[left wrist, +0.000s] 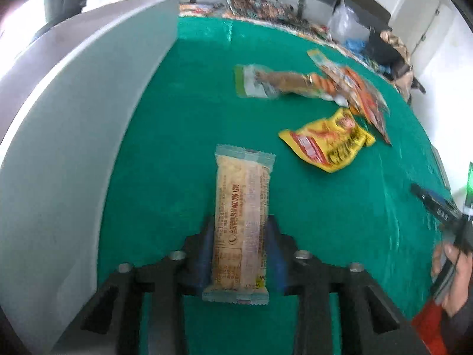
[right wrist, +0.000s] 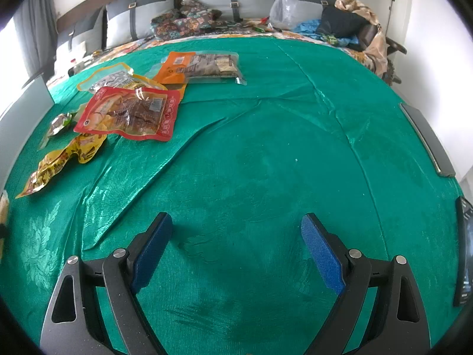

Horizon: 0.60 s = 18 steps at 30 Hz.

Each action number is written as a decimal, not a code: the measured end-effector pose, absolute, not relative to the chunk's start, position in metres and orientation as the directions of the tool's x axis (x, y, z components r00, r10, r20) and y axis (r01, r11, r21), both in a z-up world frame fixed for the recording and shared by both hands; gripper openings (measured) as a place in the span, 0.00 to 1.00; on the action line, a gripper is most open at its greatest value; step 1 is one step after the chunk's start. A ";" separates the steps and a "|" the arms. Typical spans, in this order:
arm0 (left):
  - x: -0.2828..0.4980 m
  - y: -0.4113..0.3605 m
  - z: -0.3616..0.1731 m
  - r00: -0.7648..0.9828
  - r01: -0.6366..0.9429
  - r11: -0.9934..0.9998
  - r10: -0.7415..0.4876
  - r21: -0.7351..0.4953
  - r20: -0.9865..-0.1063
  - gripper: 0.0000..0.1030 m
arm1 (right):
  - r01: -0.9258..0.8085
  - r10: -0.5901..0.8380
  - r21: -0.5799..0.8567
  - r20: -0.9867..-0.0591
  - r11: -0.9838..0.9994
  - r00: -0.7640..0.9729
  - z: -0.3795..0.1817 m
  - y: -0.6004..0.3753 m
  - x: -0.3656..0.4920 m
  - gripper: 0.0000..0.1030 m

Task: Organize snacks
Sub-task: 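Lower the cream bar packet onto the cloth and open the left tool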

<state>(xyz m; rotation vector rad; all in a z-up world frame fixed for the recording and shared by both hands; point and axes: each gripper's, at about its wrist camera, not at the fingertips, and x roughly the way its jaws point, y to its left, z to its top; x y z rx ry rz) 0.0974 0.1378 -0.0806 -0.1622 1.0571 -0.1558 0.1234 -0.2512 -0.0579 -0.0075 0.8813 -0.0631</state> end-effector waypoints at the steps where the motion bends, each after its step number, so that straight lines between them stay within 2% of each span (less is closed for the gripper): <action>1: 0.098 0.136 -0.081 0.495 0.057 0.980 -0.192 -0.189 -0.848 0.51 | 0.052 -0.058 -0.032 -0.771 0.998 0.634 -0.058 -0.252 0.123 0.89; 2: 0.100 0.131 -0.082 0.507 0.068 0.986 -0.164 -0.150 -0.847 0.65 | 0.052 -0.058 -0.033 -0.771 0.998 0.634 -0.058 -0.251 0.123 0.89; 4: 0.106 0.124 -0.086 0.520 0.072 0.994 -0.111 -0.087 -0.847 0.77 | 0.052 -0.058 -0.033 -0.771 0.998 0.634 -0.058 -0.251 0.123 0.89; 7: 0.107 0.122 -0.090 0.571 0.076 0.997 -0.038 0.006 -0.820 0.83 | 0.052 -0.058 -0.032 -0.771 0.998 0.634 -0.058 -0.251 0.124 0.89; 9: 0.111 0.126 -0.090 0.569 0.055 0.998 -0.041 -0.012 -0.821 0.86 | 0.053 -0.058 -0.032 -0.771 0.998 0.634 -0.058 -0.251 0.124 0.89; 13: 0.118 0.130 -0.097 0.579 0.058 0.998 -0.041 -0.009 -0.814 1.00 | 0.053 -0.058 -0.032 -0.771 0.998 0.634 -0.058 -0.251 0.124 0.89; 18: 0.124 0.130 -0.095 0.578 0.065 0.998 -0.046 -0.011 -0.815 1.00 | 0.053 -0.058 -0.032 -0.772 0.998 0.633 -0.058 -0.251 0.124 0.89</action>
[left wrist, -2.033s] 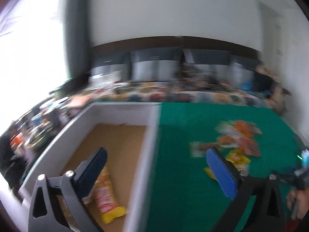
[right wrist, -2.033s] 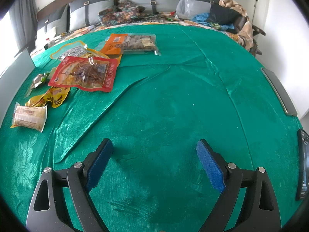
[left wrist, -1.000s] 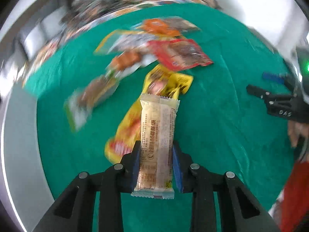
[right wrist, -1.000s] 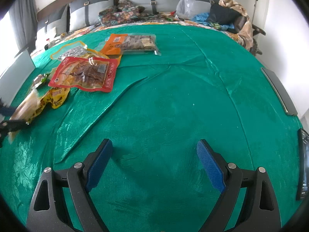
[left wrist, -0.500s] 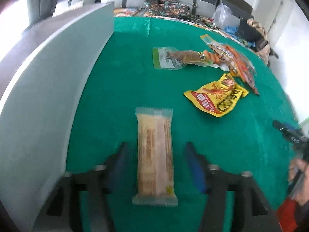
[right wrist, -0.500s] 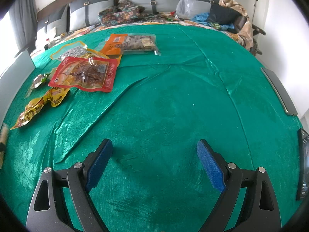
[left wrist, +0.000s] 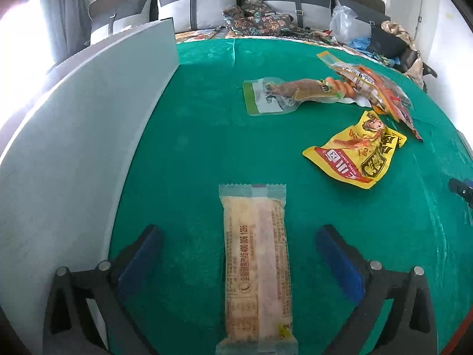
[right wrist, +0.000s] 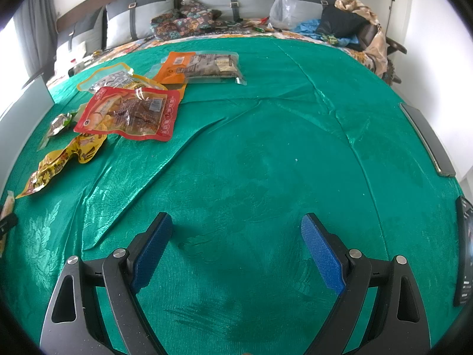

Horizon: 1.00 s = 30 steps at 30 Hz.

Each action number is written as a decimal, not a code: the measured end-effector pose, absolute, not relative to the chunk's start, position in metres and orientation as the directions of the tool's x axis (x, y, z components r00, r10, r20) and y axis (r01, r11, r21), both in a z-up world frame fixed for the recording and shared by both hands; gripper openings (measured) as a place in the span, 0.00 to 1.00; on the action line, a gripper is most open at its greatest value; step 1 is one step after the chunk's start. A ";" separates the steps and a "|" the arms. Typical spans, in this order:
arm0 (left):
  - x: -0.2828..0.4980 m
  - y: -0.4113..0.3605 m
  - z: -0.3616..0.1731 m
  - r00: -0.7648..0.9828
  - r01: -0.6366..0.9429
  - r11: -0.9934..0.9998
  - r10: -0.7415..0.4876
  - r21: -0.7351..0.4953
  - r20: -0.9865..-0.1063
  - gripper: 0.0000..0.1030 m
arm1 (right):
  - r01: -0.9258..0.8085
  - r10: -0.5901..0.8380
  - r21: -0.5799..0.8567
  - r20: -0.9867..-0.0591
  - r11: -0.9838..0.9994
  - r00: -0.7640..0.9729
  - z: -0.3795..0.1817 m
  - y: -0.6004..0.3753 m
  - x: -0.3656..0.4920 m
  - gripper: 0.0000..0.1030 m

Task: Organize snacks

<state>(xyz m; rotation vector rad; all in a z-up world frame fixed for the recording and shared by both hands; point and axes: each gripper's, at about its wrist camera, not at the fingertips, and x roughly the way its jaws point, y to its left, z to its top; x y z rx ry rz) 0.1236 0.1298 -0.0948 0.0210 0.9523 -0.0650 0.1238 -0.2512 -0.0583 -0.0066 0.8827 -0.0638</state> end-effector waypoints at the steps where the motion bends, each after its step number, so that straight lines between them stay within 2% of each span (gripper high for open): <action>1: 0.123 0.130 -0.095 0.578 0.065 0.998 -0.046 -0.011 -0.815 1.00 | 0.053 -0.058 -0.032 -0.772 0.998 0.634 -0.058 -0.251 0.124 0.89; 13: 0.123 0.130 -0.095 0.579 0.065 0.998 -0.047 -0.012 -0.814 1.00 | 0.056 -0.061 -0.034 -0.773 0.998 0.631 -0.058 -0.251 0.124 0.90; 16: 0.123 0.130 -0.095 0.579 0.066 0.998 -0.048 -0.012 -0.814 1.00 | 0.096 -0.063 -0.011 -0.831 0.995 0.553 -0.052 -0.244 0.135 0.87; 18: 0.123 0.130 -0.095 0.579 0.066 0.998 -0.048 -0.012 -0.814 1.00 | 0.072 0.084 0.150 -0.820 0.986 0.567 -0.037 -0.222 0.139 0.87; 20: 0.124 0.131 -0.094 0.579 0.066 0.998 -0.048 -0.012 -0.814 1.00 | -0.003 0.164 0.198 -0.804 0.980 0.571 -0.025 -0.185 0.148 0.87; 24: 0.123 0.130 -0.095 0.579 0.066 0.998 -0.048 -0.012 -0.814 1.00 | -0.212 0.235 0.142 -0.821 0.967 0.521 -0.013 -0.079 0.192 0.86; 30: 0.123 0.130 -0.095 0.580 0.067 0.998 -0.049 -0.013 -0.813 1.00 | -0.384 0.134 -0.080 -0.856 0.920 0.499 -0.042 -0.005 0.222 0.85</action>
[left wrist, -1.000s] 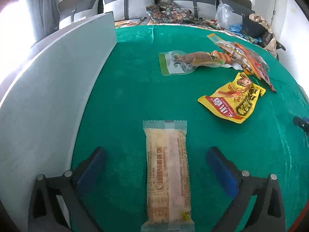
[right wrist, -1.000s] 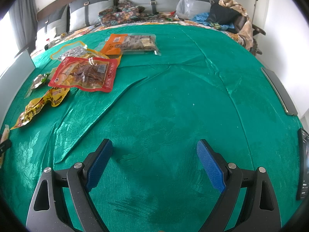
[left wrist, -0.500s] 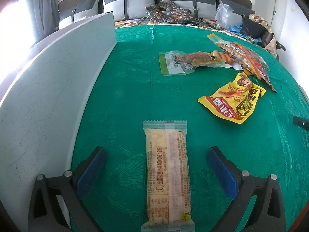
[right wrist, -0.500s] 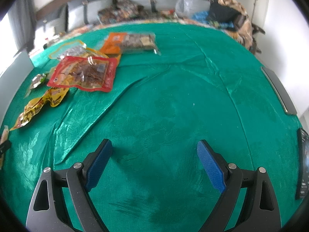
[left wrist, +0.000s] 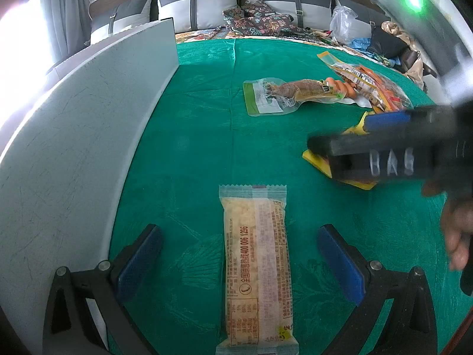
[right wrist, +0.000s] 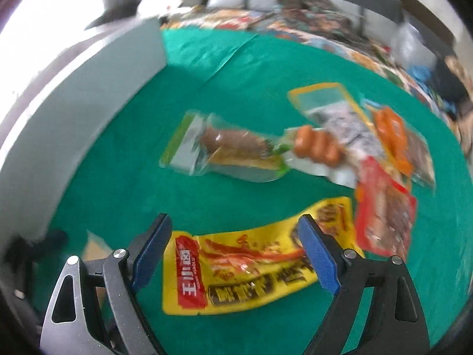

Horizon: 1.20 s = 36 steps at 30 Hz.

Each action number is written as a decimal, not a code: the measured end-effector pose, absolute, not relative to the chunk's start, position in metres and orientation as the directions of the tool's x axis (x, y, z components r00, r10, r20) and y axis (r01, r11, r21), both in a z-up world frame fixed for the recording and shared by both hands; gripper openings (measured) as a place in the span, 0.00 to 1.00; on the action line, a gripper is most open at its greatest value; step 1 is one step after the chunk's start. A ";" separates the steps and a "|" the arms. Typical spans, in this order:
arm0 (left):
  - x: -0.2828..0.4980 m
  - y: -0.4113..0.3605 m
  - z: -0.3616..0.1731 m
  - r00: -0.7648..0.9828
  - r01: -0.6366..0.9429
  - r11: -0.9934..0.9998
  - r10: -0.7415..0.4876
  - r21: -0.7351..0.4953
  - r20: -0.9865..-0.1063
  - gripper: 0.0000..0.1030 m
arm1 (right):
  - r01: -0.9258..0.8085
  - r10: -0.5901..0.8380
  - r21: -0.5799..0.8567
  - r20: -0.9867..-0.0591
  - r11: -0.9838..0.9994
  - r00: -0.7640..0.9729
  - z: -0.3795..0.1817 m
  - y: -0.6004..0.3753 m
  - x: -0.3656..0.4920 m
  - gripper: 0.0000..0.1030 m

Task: Organize snacks

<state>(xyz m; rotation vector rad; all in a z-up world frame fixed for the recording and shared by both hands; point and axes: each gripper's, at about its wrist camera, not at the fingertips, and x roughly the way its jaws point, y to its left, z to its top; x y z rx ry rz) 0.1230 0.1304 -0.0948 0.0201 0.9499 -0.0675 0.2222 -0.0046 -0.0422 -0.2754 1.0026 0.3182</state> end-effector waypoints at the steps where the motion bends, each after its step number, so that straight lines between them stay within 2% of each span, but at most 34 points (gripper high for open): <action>1: 0.123 0.130 -0.095 0.580 0.067 0.998 -0.049 -0.013 -0.813 1.00 | -0.410 0.131 -0.091 -0.867 0.907 0.482 -0.050 -0.005 0.220 0.85; 6: 0.126 0.129 -0.093 0.580 0.067 0.998 -0.049 -0.012 -0.813 1.00 | -0.556 0.222 -0.095 -0.851 0.826 0.476 -0.053 -0.036 0.187 0.84; 10: 0.126 0.128 -0.094 0.580 0.067 0.998 -0.049 -0.012 -0.813 1.00 | -0.680 0.225 -0.200 -0.846 0.706 0.483 -0.053 -0.078 0.146 0.84; 12: 0.127 0.128 -0.094 0.580 0.067 0.998 -0.049 -0.013 -0.813 1.00 | -0.677 0.214 -0.247 -0.827 0.693 0.521 -0.045 -0.096 0.130 0.84; 14: 0.127 0.128 -0.094 0.580 0.067 0.998 -0.049 -0.013 -0.813 1.00 | -0.634 0.249 -0.229 -0.781 0.739 0.572 -0.025 -0.120 0.119 0.87; 16: 0.127 0.128 -0.093 0.580 0.067 0.998 -0.049 -0.013 -0.813 1.00 | -0.520 0.297 -0.083 -0.740 0.850 0.604 -0.002 -0.158 0.117 0.87; 19: 0.126 0.128 -0.094 0.580 0.067 0.998 -0.050 -0.013 -0.813 1.00 | -0.252 0.232 0.100 -0.788 0.962 0.570 -0.002 -0.194 0.131 0.88; 22: 0.127 0.128 -0.094 0.580 0.068 0.998 -0.052 -0.015 -0.813 1.00 | 0.044 0.309 0.362 -0.849 0.931 0.428 -0.034 -0.221 0.140 0.88; 24: 0.127 0.127 -0.095 0.580 0.069 0.998 -0.052 -0.015 -0.813 1.00 | 0.132 0.345 0.426 -0.849 0.895 0.400 -0.048 -0.211 0.146 0.88; 27: 0.128 0.126 -0.096 0.581 0.069 0.997 -0.052 -0.014 -0.813 1.00 | 0.120 0.252 0.334 -0.863 0.935 0.437 -0.041 -0.172 0.167 0.87; 28: 0.128 0.126 -0.096 0.581 0.069 0.997 -0.053 -0.015 -0.812 1.00 | 0.115 0.222 0.295 -0.878 0.948 0.423 -0.042 -0.157 0.178 0.89; 30: 0.128 0.126 -0.096 0.580 0.071 0.997 -0.053 -0.015 -0.813 1.00 | 0.074 0.092 0.134 -0.906 0.988 0.414 -0.045 -0.124 0.186 0.90; 32: 0.128 0.126 -0.096 0.576 0.087 0.996 -0.061 -0.013 -0.815 1.00 | -0.064 -0.012 -0.043 -0.908 0.997 0.418 -0.050 -0.095 0.185 0.88; 34: 0.126 0.127 -0.097 0.563 0.105 0.994 -0.070 -0.013 -0.824 1.00 | -0.138 0.026 -0.039 -0.900 0.990 0.435 -0.048 -0.092 0.175 0.84; 36: 0.124 0.127 -0.096 0.557 0.113 0.993 -0.078 -0.017 -0.827 0.95 | -0.160 0.046 -0.031 -0.889 0.987 0.456 -0.040 -0.106 0.160 0.62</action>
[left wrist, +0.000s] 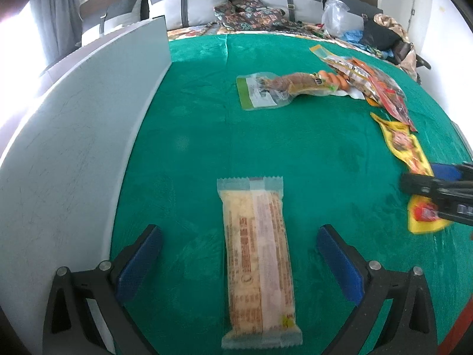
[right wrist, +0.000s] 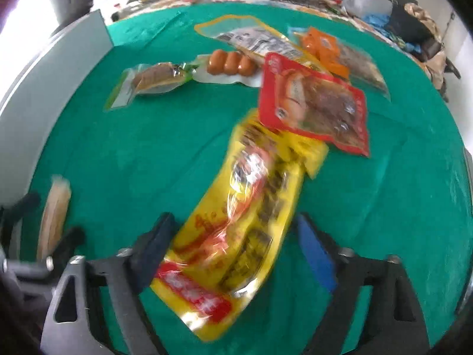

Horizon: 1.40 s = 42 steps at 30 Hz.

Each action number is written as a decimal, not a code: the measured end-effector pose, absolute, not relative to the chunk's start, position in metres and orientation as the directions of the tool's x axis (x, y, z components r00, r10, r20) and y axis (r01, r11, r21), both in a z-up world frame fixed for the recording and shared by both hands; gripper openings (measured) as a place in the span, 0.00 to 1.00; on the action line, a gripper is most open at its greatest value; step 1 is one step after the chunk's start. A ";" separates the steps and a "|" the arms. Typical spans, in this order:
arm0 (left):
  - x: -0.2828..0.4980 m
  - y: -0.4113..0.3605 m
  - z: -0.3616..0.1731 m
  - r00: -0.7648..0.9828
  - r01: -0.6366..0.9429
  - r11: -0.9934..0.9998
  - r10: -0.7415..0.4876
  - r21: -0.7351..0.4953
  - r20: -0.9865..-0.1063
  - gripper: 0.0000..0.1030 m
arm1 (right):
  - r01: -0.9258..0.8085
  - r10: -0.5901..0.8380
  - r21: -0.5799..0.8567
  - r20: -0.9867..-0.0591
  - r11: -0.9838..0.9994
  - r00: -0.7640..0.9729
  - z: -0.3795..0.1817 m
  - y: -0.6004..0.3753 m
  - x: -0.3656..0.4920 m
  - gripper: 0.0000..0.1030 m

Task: Organize snacks

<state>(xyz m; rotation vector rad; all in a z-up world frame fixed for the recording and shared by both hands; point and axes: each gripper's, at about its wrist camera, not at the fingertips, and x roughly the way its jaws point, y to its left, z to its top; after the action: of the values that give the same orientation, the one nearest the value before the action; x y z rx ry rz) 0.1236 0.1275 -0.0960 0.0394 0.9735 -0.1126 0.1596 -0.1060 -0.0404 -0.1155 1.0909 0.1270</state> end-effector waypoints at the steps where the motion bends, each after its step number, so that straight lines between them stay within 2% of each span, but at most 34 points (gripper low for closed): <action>1: 0.121 0.127 -0.094 0.565 0.121 0.992 -0.084 -0.017 -0.821 0.83 | -0.158 0.043 -0.034 -0.887 0.987 0.460 -0.035 -0.115 0.153 0.60; 2: 0.118 0.126 -0.091 0.577 0.143 0.990 -0.096 -0.016 -0.811 0.61 | -0.151 0.066 -0.003 -0.890 0.989 0.451 -0.031 -0.128 0.147 0.56; 4: 0.115 0.124 -0.087 0.575 0.165 0.986 -0.113 -0.020 -0.810 0.29 | -0.140 0.099 0.040 -0.888 0.989 0.449 -0.023 -0.147 0.137 0.45; 9: 0.109 0.136 -0.083 0.534 0.145 0.976 -0.216 -0.163 -0.818 0.27 | -0.083 0.290 0.282 -0.859 0.956 0.422 -0.012 -0.197 0.101 0.43; 13: 0.098 0.141 -0.076 0.529 0.130 0.953 -0.299 -0.273 -0.794 0.27 | -0.038 0.457 0.496 -0.764 0.868 0.456 -0.006 -0.224 0.072 0.43; 22: 0.082 0.156 -0.025 0.591 0.105 0.874 -0.438 -0.474 -0.677 0.27 | -0.084 0.523 0.566 -0.682 0.820 0.511 0.013 -0.189 0.073 0.43; 27: 0.072 0.187 0.014 0.654 0.091 0.835 -0.461 -0.543 -0.600 0.27 | -0.163 0.516 0.514 -0.680 0.842 0.522 0.031 -0.158 0.077 0.43; 31: 0.061 0.237 0.046 0.721 0.045 0.828 -0.414 -0.559 -0.556 0.27 | -0.254 0.543 0.485 -0.679 0.837 0.494 0.042 -0.111 0.081 0.43; 34: 0.050 0.287 0.065 0.772 -0.025 0.848 -0.320 -0.529 -0.549 0.27 | -0.342 0.604 0.498 -0.651 0.797 0.460 0.059 -0.061 0.090 0.43; 38: 0.039 0.348 0.066 0.788 -0.156 0.872 -0.173 -0.465 -0.590 0.27 | -0.497 0.699 0.504 -0.606 0.706 0.379 0.092 0.033 0.099 0.44; 42: 0.031 0.393 0.047 0.753 -0.299 0.878 -0.023 -0.374 -0.657 0.28 | -0.586 0.748 0.503 -0.590 0.634 0.303 0.102 0.114 0.101 0.46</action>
<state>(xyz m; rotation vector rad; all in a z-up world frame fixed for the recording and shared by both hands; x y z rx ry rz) 0.0309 0.3928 0.0474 -0.4854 0.7079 0.1572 0.1011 0.1138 0.1023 0.2073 0.8971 0.8928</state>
